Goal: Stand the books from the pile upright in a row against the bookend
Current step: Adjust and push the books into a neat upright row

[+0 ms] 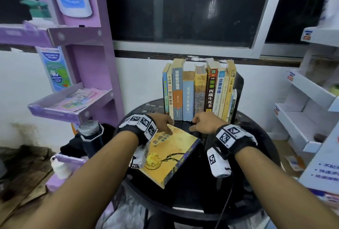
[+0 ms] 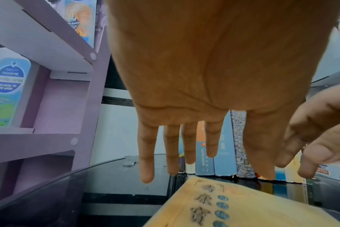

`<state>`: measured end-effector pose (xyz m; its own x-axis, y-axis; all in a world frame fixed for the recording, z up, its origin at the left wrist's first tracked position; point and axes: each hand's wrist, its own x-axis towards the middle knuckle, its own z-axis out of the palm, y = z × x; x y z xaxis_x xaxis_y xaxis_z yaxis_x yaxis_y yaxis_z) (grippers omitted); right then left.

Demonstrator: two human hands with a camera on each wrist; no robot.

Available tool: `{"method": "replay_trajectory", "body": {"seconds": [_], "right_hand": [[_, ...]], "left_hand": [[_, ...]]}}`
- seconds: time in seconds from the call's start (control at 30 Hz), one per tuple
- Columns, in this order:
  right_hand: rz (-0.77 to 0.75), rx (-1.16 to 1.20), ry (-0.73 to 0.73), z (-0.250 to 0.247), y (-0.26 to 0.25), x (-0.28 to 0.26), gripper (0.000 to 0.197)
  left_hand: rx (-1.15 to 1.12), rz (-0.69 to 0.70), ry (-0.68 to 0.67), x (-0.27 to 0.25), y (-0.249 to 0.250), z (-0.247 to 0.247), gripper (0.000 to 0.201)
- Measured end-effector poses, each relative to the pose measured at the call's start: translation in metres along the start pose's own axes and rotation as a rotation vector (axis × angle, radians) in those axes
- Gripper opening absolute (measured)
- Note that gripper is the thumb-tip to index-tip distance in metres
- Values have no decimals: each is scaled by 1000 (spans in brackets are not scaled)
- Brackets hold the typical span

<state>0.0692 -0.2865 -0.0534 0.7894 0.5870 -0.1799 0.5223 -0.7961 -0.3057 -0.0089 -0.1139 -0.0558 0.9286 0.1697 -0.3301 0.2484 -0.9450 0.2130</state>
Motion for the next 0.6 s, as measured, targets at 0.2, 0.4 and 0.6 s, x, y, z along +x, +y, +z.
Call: {"method": "replay_trajectory", "body": {"seconds": [0.2, 0.4, 0.6], "right_hand": [[61, -108, -229, 25, -16, 12, 55], [80, -122, -230, 30, -20, 14, 69], [112, -41, -194, 39, -12, 17, 74]], "left_hand": [[-79, -37, -29, 0, -11, 12, 73], [-30, -69, -32, 6, -15, 20, 73], [-33, -97, -48, 11, -19, 23, 74]]}}
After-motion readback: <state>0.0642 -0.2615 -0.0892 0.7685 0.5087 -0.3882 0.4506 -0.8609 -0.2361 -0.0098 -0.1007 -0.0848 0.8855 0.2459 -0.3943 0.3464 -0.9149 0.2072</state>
